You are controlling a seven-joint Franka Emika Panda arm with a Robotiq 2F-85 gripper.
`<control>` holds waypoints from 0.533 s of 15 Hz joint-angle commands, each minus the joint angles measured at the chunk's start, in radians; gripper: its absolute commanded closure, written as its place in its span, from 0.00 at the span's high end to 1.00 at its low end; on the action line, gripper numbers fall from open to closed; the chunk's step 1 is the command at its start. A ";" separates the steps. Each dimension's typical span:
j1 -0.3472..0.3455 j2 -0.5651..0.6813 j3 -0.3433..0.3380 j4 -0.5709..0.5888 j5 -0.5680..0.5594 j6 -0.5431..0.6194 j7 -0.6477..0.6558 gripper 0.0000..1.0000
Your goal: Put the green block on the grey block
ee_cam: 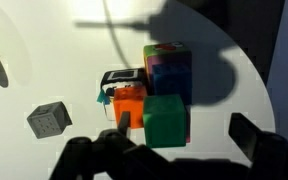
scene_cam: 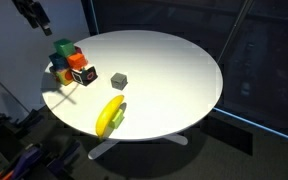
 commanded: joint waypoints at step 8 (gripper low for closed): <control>0.000 0.213 -0.037 0.187 -0.015 0.004 -0.133 1.00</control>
